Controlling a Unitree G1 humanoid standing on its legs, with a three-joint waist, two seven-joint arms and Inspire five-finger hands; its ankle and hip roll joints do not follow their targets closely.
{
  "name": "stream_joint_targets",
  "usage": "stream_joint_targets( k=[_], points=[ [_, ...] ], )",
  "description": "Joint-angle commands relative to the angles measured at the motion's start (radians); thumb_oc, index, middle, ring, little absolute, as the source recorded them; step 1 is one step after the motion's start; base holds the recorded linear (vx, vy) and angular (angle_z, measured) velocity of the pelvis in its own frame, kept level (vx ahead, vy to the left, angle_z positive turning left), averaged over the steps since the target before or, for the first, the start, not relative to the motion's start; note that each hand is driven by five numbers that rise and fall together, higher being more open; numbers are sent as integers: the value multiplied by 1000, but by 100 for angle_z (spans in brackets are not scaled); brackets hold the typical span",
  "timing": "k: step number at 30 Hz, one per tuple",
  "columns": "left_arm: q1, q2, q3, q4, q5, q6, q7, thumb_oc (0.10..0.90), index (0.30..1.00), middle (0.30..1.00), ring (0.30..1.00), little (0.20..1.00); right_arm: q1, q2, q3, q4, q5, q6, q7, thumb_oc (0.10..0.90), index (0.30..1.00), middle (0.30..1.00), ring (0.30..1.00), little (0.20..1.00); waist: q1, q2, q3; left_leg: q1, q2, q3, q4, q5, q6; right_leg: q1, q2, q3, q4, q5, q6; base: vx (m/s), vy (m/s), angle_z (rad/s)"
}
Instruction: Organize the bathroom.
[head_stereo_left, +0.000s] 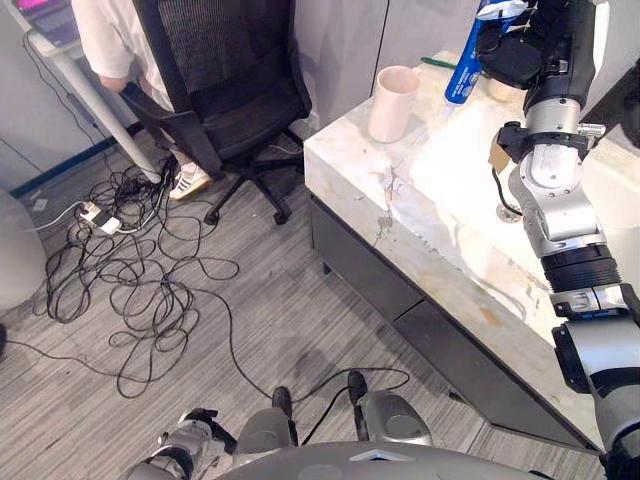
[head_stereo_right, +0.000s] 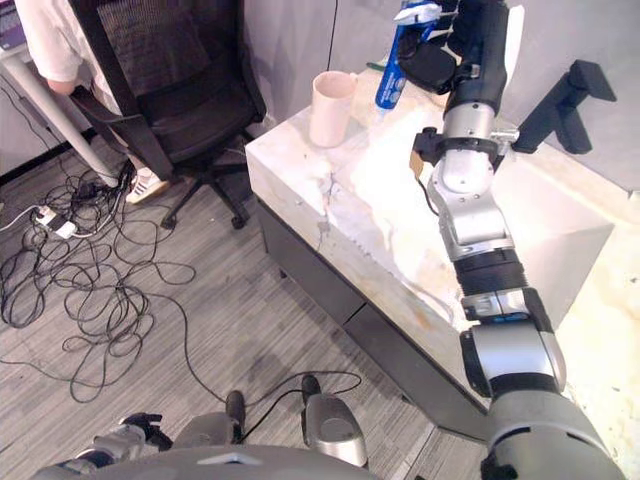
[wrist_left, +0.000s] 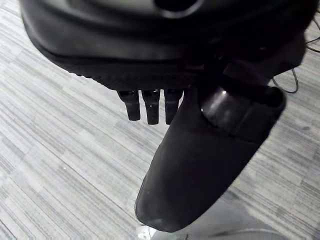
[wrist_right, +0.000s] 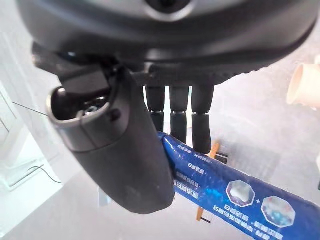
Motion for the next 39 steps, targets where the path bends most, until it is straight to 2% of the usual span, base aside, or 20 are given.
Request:
stream_joint_targets(
  k=[1, 11, 17, 31, 33, 39],
  points=[
    [46, 51, 16, 38, -16, 8, 51, 800, 900, 900, 900, 900, -82, -65, -110, -100, -56, -128, -43, 400, 300, 300, 300, 300, 7, -62, -121, -24, 35, 22, 90, 7, 27, 15, -11, 35, -46, 60, 25, 89, -65, 9],
    [71, 54, 4, 33, -33, -2, 50, 800, 900, 900, 900, 900, -97, -68, -83, -20, -113, -120, -88, 400, 300, 300, 300, 300, 18, -52, -130, -8, 58, 0, 55, 37, 9, 37, 0, 18, -57, 50, 10, 54, -42, 12],
    [79, 61, 6, 29, -34, -9, 43, 800, 900, 900, 900, 900, -117, -80, -72, 15, -98, -119, -93, 400, 300, 300, 300, 300, 19, -43, -135, 5, 65, -6, 31, 49, 1, 46, 2, 19, -70, 50, 10, 24, -32, 9],
    [76, 54, 6, 20, -16, -10, 33, 800, 900, 900, 900, 900, -121, -81, -49, 18, -107, -119, -92, 400, 300, 300, 300, 300, -1, -33, -148, 25, 71, 17, 23, 49, -10, 60, 0, 25, -92, 57, 10, -3, -6, 0],
    [79, 55, 11, 23, 4, -45, 23, 800, 900, 900, 900, 900, -123, -80, -41, 17, -111, -117, -85, 400, 300, 300, 300, 300, -6, -31, -153, 33, 71, 25, 13, 48, -11, 63, -1, 28, -100, 60, 12, -39, 24, -8],
    [81, 51, 13, 12, 5, -85, -9, 800, 900, 900, 900, 900, -114, -76, -42, 2, -111, -109, -63, 400, 300, 300, 300, 300, -11, -30, -159, 43, 72, 40, 7, 47, -11, 66, -1, 33, -104, 61, 13, -10, 12, -6]
  ],
)
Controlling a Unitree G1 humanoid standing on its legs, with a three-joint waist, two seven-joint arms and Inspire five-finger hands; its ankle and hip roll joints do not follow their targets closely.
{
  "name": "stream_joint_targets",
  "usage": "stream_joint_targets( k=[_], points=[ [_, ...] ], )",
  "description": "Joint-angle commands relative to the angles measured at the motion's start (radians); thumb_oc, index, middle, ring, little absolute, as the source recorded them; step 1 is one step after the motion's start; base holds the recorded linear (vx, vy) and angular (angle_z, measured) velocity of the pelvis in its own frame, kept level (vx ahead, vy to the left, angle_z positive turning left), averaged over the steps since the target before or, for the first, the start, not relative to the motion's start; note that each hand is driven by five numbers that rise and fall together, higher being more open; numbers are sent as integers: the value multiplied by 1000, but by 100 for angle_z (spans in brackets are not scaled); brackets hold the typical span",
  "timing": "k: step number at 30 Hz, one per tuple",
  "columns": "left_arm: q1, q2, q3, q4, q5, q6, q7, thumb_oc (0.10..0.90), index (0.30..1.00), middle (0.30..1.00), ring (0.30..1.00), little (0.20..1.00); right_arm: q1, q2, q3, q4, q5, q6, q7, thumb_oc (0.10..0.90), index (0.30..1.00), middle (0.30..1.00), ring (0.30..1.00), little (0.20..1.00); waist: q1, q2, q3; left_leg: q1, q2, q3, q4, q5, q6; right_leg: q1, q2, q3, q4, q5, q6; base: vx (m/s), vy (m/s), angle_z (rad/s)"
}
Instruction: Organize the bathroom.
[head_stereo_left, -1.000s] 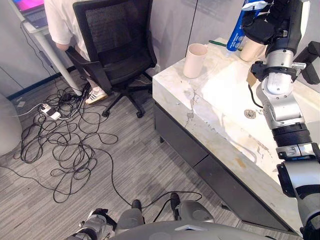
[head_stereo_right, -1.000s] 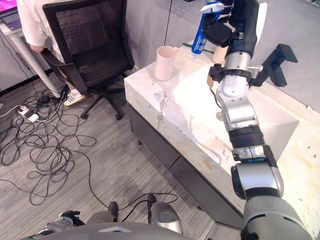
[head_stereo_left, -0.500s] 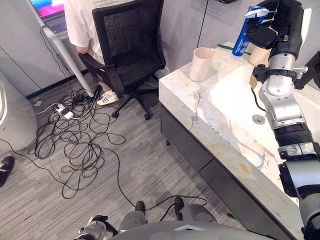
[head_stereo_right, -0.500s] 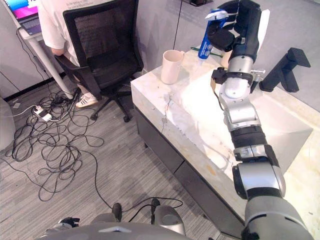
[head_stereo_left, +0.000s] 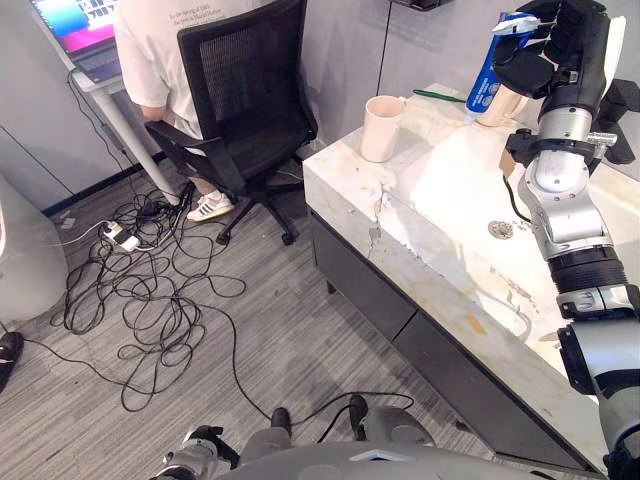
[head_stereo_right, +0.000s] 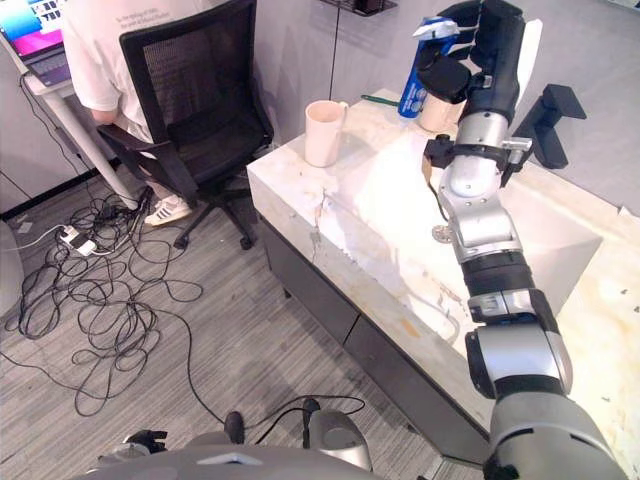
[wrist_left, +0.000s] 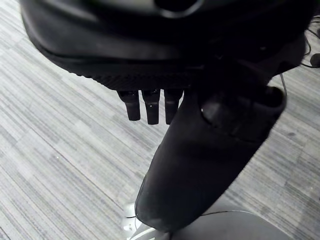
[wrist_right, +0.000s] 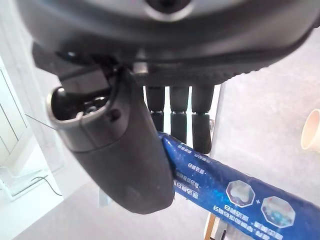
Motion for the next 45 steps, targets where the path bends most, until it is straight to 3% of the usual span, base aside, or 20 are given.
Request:
stream_joint_targets(
  k=[1, 6, 16, 23, 31, 40, 44, 45],
  points=[
    [15, 74, 14, 36, -4, -65, -26, 800, 900, 900, 900, 900, -123, -57, -36, -81, -33, -108, -9, 400, 300, 300, 300, 300, -4, -74, -83, 27, 39, 75, 111, -29, 3, 75, -31, 82, -109, 61, 49, -9, 10, -4],
    [20, 64, 28, -3, -67, -109, -67, 800, 900, 900, 900, 900, -106, -49, -43, -89, -42, -109, 1, 400, 300, 300, 300, 300, -2, -75, -85, 28, 39, 79, 107, -32, 5, 78, -29, 84, -114, 62, 47, 0, 0, 0],
    [21, 64, 17, -16, -51, -99, -60, 800, 900, 900, 900, 900, -97, -42, -42, -80, -62, -117, -6, 400, 300, 300, 300, 300, -5, -67, -83, 34, 40, 83, 92, -29, 6, 74, -31, 86, -113, 64, 50, -3, 5, 0],
    [16, 66, 17, 15, -4, -120, -74, 800, 900, 900, 900, 900, -95, -71, -54, -43, -159, -96, -56, 400, 300, 300, 300, 300, -20, -60, -83, 48, 29, 101, 86, -38, 12, 72, -39, 94, -119, 75, 60, -20, 46, -3],
    [8, 78, 36, 31, 25, -145, -68, 800, 900, 900, 900, 900, -84, -122, -93, -55, -63, -82, -13, 400, 300, 300, 300, 300, -44, -66, -91, 62, 17, 138, 86, -61, 23, 66, -46, 116, -128, 90, 75, -21, 25, -12],
    [-6, 79, 32, 32, 16, -140, -56, 800, 900, 900, 900, 900, -81, -87, -74, -91, -44, -94, 1, 400, 300, 300, 300, 300, -43, -63, -90, 51, 14, 140, 94, -62, 27, 56, -40, 117, -115, 84, 70, -8, 1, -8],
    [-15, 81, 14, 23, 4, -154, -71, 800, 900, 900, 900, 900, -83, -59, -71, -88, -44, -128, -14, 400, 300, 300, 300, 300, -30, -67, -58, -12, 39, 93, 222, -52, 6, 23, -39, 98, -44, 59, 51, -96, 33, 12],
    [-29, 80, 12, 12, 11, -154, -79, 800, 900, 900, 900, 900, -85, -52, -78, -95, -44, -131, -14, 400, 300, 300, 300, 300, -31, -66, -39, -45, 70, 78, 289, -15, -10, 1, -36, 84, -14, 54, 41, -198, 74, 14]
  ],
)
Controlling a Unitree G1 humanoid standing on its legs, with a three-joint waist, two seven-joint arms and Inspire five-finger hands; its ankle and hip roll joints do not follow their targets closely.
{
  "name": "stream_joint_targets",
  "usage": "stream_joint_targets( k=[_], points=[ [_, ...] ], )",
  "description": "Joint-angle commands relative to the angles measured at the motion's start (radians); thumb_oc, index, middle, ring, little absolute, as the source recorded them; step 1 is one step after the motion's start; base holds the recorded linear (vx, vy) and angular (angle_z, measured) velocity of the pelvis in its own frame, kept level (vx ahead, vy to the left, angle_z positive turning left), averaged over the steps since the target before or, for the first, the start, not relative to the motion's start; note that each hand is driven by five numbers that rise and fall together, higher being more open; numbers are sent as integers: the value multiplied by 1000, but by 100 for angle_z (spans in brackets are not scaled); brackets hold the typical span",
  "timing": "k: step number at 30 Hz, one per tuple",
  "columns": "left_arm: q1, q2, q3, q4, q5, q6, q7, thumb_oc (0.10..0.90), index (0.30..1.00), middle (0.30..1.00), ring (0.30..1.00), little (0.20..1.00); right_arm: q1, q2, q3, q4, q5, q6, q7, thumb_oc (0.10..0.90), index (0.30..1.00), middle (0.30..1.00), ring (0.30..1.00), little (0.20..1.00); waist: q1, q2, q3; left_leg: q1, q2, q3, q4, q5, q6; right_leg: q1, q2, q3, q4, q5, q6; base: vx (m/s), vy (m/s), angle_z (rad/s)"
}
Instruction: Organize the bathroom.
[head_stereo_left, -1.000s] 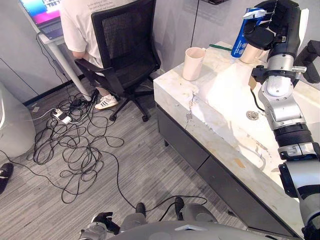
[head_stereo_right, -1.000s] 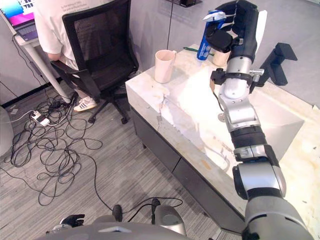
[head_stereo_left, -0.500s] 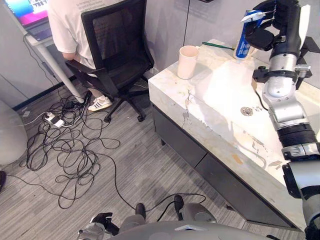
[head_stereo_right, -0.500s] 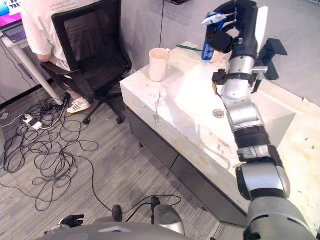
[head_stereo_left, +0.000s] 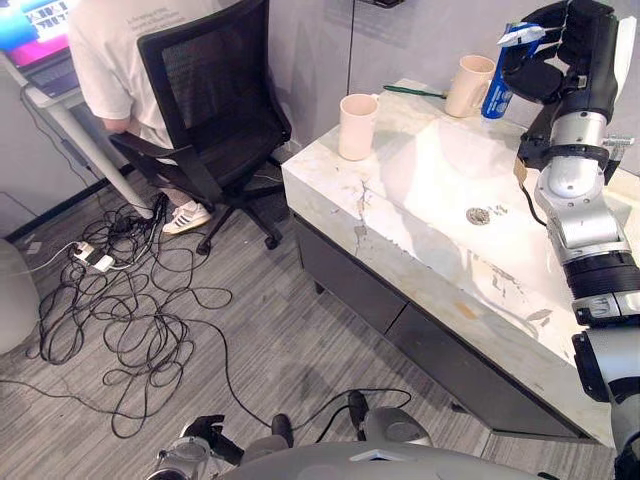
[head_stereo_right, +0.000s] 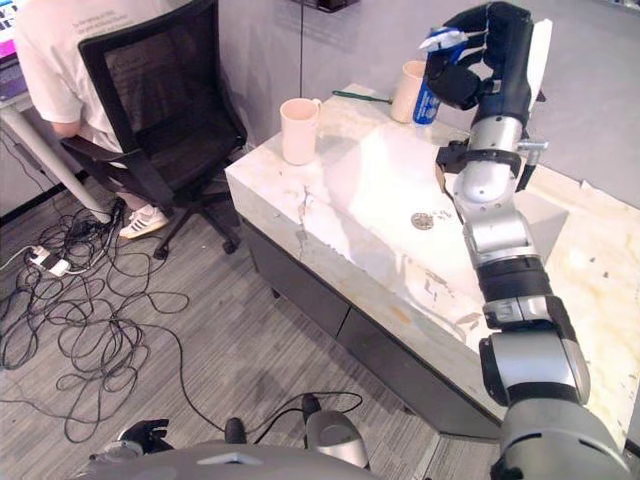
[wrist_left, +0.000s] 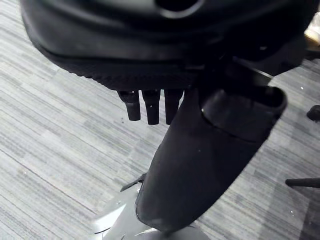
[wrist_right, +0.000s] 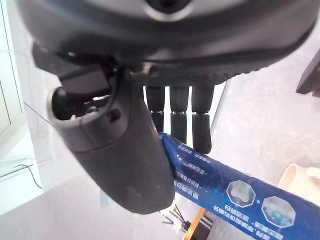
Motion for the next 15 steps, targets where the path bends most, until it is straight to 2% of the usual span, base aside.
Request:
stream_joint_targets(
  k=[1, 4, 6, 7, 9, 10, 11, 12, 15],
  points=[
    [-30, 43, -17, 3, 15, -49, -16, 800, 900, 900, 900, 900, -128, 10, -72, -95, 16, -129, -41, 400, 300, 300, 300, 300, 13, -57, -22, -34, 106, 23, 278, -10, -24, -13, -15, 33, 67, 0, 18, -201, 95, 17],
    [-72, 36, -45, -16, 3, -57, -32, 800, 900, 900, 900, 900, -152, 28, -53, -88, -20, -132, -84, 400, 300, 300, 300, 300, -4, -48, 7, -46, 145, 1, 253, 14, -23, -50, -11, 55, 82, 4, 15, -210, 208, 19],
    [-115, 23, -86, -42, -3, -68, -26, 800, 900, 900, 900, 900, -184, 37, -39, -75, -30, -144, -117, 400, 300, 300, 300, 300, -22, -27, 34, -48, 147, 2, 208, 11, -24, -88, -23, 83, 82, 14, 27, -307, 324, 27],
    [-118, 21, -89, -43, -5, -68, -25, 800, 900, 900, 900, 900, -187, 36, -37, -74, -34, -145, -119, 400, 300, 300, 300, 300, -23, -25, 36, -50, 145, 2, 206, 11, -24, -91, -25, 85, 82, 14, 28, -255, 301, 29],
    [-136, 5, -115, -48, -25, -75, -8, 800, 900, 900, 900, 900, -213, 34, -24, -50, -37, -157, -124, 400, 300, 300, 300, 300, -38, -3, 55, -46, 121, 30, 169, -34, -13, -119, -54, 100, 82, 27, 54, -186, 372, 39],
    [-138, -1, -125, -38, -37, -77, 1, 800, 900, 900, 900, 900, -216, 35, -23, -49, -34, -152, -112, 400, 300, 300, 300, 300, -47, 4, 63, -41, 87, 49, 160, -77, 2, -129, -80, 115, 71, 52, 80, -104, 319, 50],
    [-138, -1, -125, -38, -37, -77, 1, 800, 900, 900, 900, 900, -216, 35, -23, -49, -34, -152, -112, 400, 300, 300, 300, 300, -47, 4, 63, -41, 87, 49, 160, -77, 2, -129, -80, 115, 71, 52, 80, -82, 340, 44],
    [-127, 6, -123, -40, -33, -75, 14, 800, 900, 900, 900, 900, -208, 31, -34, -61, -9, -147, -103, 400, 300, 300, 300, 300, -50, 4, 72, -33, 55, 65, 166, -114, 21, -137, -104, 141, 56, 78, 109, -42, 189, 33],
    [-118, 28, -113, -47, -43, -58, 29, 800, 900, 900, 900, 900, -199, 14, -50, -80, 19, -134, -98, 400, 300, 300, 300, 300, -45, -7, 82, -29, 29, 74, 169, -149, 41, -154, -133, 166, 31, 117, 138, -42, 116, 4]
  ],
)
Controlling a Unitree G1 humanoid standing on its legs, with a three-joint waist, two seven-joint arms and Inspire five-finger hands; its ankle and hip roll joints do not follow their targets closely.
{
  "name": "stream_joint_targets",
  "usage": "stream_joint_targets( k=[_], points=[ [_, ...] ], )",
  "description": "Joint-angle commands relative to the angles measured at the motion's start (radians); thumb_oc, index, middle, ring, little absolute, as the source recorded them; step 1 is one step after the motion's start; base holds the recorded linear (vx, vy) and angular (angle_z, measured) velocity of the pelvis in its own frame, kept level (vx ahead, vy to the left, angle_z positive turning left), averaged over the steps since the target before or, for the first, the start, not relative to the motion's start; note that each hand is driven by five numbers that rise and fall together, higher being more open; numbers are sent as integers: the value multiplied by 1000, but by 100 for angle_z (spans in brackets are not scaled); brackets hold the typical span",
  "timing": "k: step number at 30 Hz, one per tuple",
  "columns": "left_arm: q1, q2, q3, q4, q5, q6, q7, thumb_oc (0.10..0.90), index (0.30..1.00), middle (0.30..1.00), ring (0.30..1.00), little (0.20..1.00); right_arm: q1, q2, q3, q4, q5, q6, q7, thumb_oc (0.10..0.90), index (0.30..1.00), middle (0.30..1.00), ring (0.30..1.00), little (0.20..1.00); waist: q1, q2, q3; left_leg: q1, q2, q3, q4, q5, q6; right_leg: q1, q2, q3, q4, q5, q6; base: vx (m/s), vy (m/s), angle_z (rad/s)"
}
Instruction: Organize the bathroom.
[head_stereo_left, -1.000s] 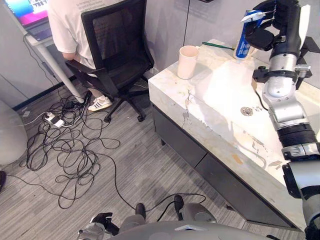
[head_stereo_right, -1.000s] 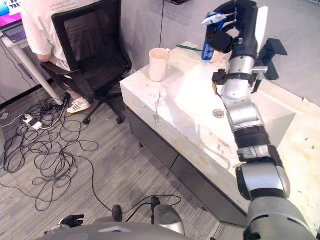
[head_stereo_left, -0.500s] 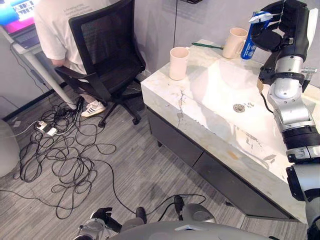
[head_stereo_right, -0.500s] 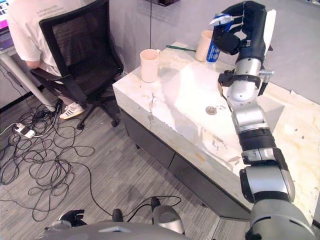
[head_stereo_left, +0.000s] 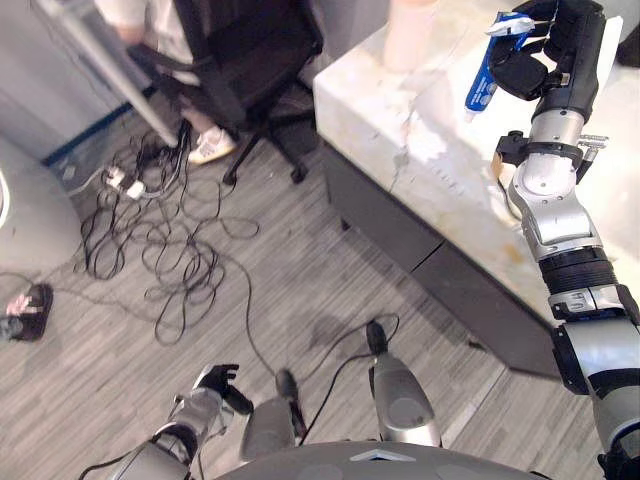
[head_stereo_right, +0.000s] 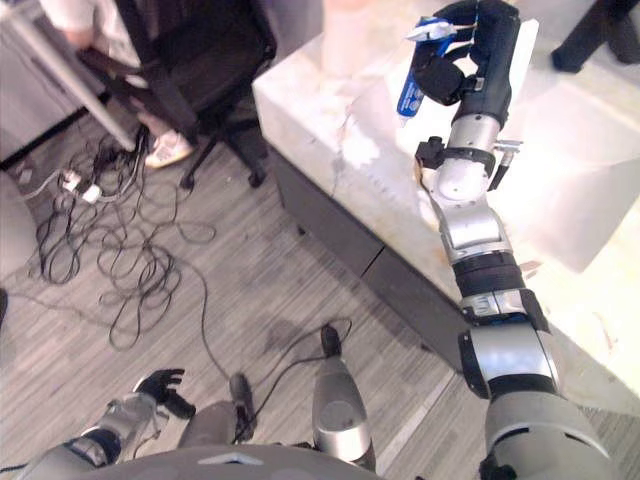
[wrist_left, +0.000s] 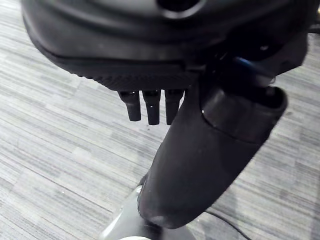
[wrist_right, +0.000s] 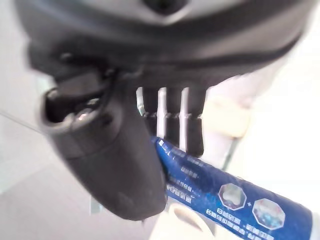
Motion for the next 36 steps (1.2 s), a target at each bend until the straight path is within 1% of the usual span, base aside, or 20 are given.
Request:
stream_joint_targets(
  k=[1, 2, 3, 4, 5, 6, 8, 12, 16, 20, 26, 27, 28, 29, 30, 31, 32, 33, 34, 36],
  points=[
    [50, 29, 32, -38, -39, -19, 17, 800, 900, 900, 900, 900, -174, -88, -80, -109, 59, -118, -21, 400, 300, 300, 300, 300, 25, -27, -83, 48, 41, -1, 49, -55, 49, -6, 5, 114, 9, 40, 74, -50, 57, -17],
    [50, 29, 32, -38, -39, -19, 17, 800, 900, 900, 900, 900, -174, -88, -80, -109, 59, -118, -21, 400, 300, 300, 300, 300, 25, -27, -83, 48, 41, -1, 49, -55, 49, -6, 5, 114, 9, 40, 74, -58, 63, -18],
    [66, 45, 42, -42, -38, -4, 23, 800, 900, 900, 900, 900, -175, -89, -90, -125, 94, -100, 8, 400, 300, 300, 300, 300, 39, -23, -66, 46, 56, -2, 62, -68, 58, -31, 34, 32, 180, -40, 71, -49, 33, -12],
    [78, 51, 67, -39, 10, -1, 26, 800, 900, 900, 900, 900, -178, -86, -101, -161, 97, -58, 14, 400, 300, 300, 300, 300, 40, -34, -62, 62, 60, -7, 53, -56, 51, -75, 58, 1, 188, -37, 72, -5, -43, -76],
    [96, 66, 74, -69, -57, 29, 56, 800, 900, 900, 900, 900, -147, -78, -91, -161, 93, -102, -2, 400, 300, 300, 300, 300, 54, -50, -70, 36, 42, -27, 69, -51, 65, -46, 69, -14, 167, -63, 39, 56, -128, -86],
    [99, 78, 69, -72, -74, 39, 49, 800, 900, 900, 900, 900, -136, -73, -102, -176, 81, -91, -10, 400, 300, 300, 300, 300, 52, -64, -67, 30, 27, -49, 110, -64, 72, -50, 93, -1, 163, -54, 28, 90, -126, -68],
    [90, 78, 85, -71, -36, 52, 30, 800, 900, 900, 900, 900, -129, -72, -110, -197, 65, -51, 0, 400, 300, 300, 300, 300, 53, -67, -74, 16, 38, -55, 123, -46, 58, -31, 103, -17, 158, -62, 6, 81, -50, 0],
    [50, 53, 67, -19, -14, 16, 5, 800, 900, 900, 900, 900, -161, -92, -113, -104, 66, -85, 18, 400, 300, 300, 300, 300, 60, -73, -87, 7, 44, -74, 116, -3, 46, 29, 131, -14, 102, -58, -24, 109, -63, 11],
    [18, 22, 33, -6, -33, -24, 12, 800, 900, 900, 900, 900, -189, -123, -96, -52, 114, -106, 27, 400, 300, 300, 300, 300, 62, -75, -94, 1, 49, -88, 113, 18, 30, 41, 134, -18, 89, -57, -27, 22, 7, 13],
    [14, 16, 31, -4, -24, -36, 21, 800, 900, 900, 900, 900, -188, -127, -98, -50, 124, -107, 23, 400, 300, 300, 300, 300, 60, -75, -98, 4, 52, -83, 110, 16, 25, 48, 132, -16, 82, -59, -28, 18, 19, -6],
    [35, 28, 41, 10, -8, -52, 38, 800, 900, 900, 900, 900, -204, -139, -85, -32, 154, -83, 34, 400, 300, 300, 300, 300, 55, -75, -129, 42, 70, -67, 112, 17, 12, 80, 128, -22, 68, -72, -36, 78, -10, 15],
    [41, 34, 50, 5, -30, -59, 29, 800, 900, 900, 900, 900, -210, -142, -76, -32, 160, -73, 43, 400, 300, 300, 300, 300, 62, -88, -132, -21, 82, -102, 320, 113, -17, 96, 137, -27, 60, -57, -65, 90, -65, 4],
    [38, 33, 50, -3, -25, -55, 24, 800, 900, 900, 900, 900, -205, -145, -79, -34, 147, -73, 40, 400, 300, 300, 300, 300, 62, -88, -129, -57, 83, -111, 361, 125, -17, 103, 143, -30, 58, -55, -73, 131, -68, 6],
    [29, 31, 44, -17, -5, -43, 14, 800, 900, 900, 900, 900, -197, -142, -76, -33, 125, -81, 23, 400, 300, 300, 300, 300, 65, -87, -119, -103, 76, -114, 353, 124, -8, 115, 155, -27, 57, -58, -79, 73, -6, 17],
    [27, 30, 40, -20, -1, -42, 12, 800, 900, 900, 900, 900, -196, -137, -72, -30, 120, -89, 14, 400, 300, 300, 300, 300, 67, -86, -116, -108, 68, -115, 331, 115, -1, 117, 158, -25, 59, -62, -77, 95, 33, 54],
    [22, 31, 30, -27, -2, -40, 11, 800, 900, 900, 900, 900, -199, -122, -60, -19, 114, -108, -4, 400, 300, 300, 300, 300, 72, -83, -109, -107, 50, -118, 258, 95, 14, 118, 164, -19, 64, -69, -71, 55, 36, 52],
    [22, 31, 30, -27, -2, -40, 11, 800, 900, 900, 900, 900, -199, -122, -60, -19, 114, -108, -4, 400, 300, 300, 300, 300, 72, -83, -109, -107, 50, -118, 258, 95, 14, 118, 164, -19, 64, -69, -71, 99, 119, 35],
    [10, 37, 11, -44, -33, -34, 14, 800, 900, 900, 900, 900, -219, -84, -39, -15, 110, -121, -23, 400, 300, 300, 300, 300, 85, -73, -95, -89, 33, -134, 95, 102, 27, 114, 175, -3, 79, -83, -60, 97, 162, -3],
    [6, 40, -3, -60, -43, -30, 16, 800, 900, 900, 900, 900, -223, -62, -35, -31, 106, -117, -31, 400, 300, 300, 300, 300, 106, -68, -80, -110, 27, -159, 90, 134, 25, 115, 175, 3, 102, -104, -59, 133, 189, -11],
    [22, 38, -1, -74, -28, -31, 19, 800, 900, 900, 900, 900, -217, -62, -37, -41, 121, -110, -31, 400, 300, 300, 300, 300, 124, -70, -82, -111, 17, -169, 86, 91, 38, 114, 154, -14, 130, -125, -56, 173, 163, -67]
  ],
)
